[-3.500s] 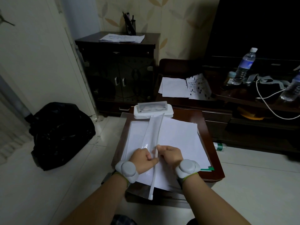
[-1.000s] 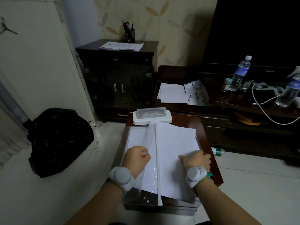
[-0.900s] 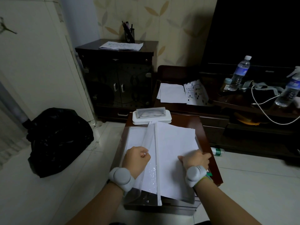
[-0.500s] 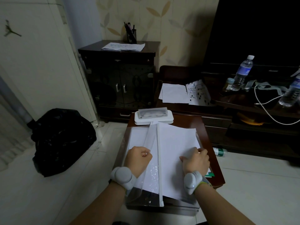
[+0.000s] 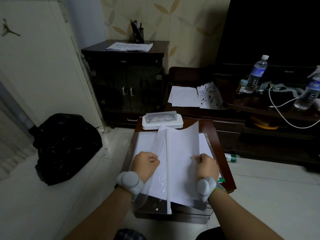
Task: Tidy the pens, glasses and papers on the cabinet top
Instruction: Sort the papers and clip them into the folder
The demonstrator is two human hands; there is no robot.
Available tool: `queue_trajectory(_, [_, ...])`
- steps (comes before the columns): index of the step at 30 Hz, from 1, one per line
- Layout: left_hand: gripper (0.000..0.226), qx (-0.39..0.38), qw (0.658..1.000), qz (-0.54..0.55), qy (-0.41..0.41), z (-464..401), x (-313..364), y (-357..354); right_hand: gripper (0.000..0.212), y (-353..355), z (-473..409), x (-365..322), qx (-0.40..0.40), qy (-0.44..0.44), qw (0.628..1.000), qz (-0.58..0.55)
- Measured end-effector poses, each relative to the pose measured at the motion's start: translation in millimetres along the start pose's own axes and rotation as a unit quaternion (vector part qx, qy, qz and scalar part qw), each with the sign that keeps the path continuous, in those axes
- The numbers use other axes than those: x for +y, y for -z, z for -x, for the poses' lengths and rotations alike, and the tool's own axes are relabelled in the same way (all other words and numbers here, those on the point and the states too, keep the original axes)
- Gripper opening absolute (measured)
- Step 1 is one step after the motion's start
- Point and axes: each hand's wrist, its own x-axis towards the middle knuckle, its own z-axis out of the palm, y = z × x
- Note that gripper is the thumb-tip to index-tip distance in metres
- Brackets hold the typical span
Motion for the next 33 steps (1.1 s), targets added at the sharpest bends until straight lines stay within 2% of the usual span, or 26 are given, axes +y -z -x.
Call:
queue_trajectory(5, [0.014, 0.002, 1.000, -0.007, 0.012, 1, 1, -1, 0.029, 19, -4, -5, 0.011, 0.007, 1.000, -0.015])
queue_trajectory(11, [0.015, 0.004, 1.000, -0.007, 0.020, 0, 4, -2, 0.031, 52, -22, 14, 0.035, -0.086, 0.993, -0.077])
queue_trajectory(16, [0.013, 0.009, 0.999, -0.019, 0.030, -1, 6, -6, 0.032, 77, -24, 46, 0.040, -0.115, 0.989, -0.085])
queue_trajectory(22, [0.015, 0.002, 0.999, -0.022, 0.040, 2, 5, -7, 0.035, 87, -18, 67, 0.013, -0.103, 0.991, -0.086])
queue_trajectory(33, [0.015, 0.009, 0.999, -0.011, 0.038, 2, 8, -3, 0.028, 57, -3, 51, -0.036, -0.034, 0.994, -0.099])
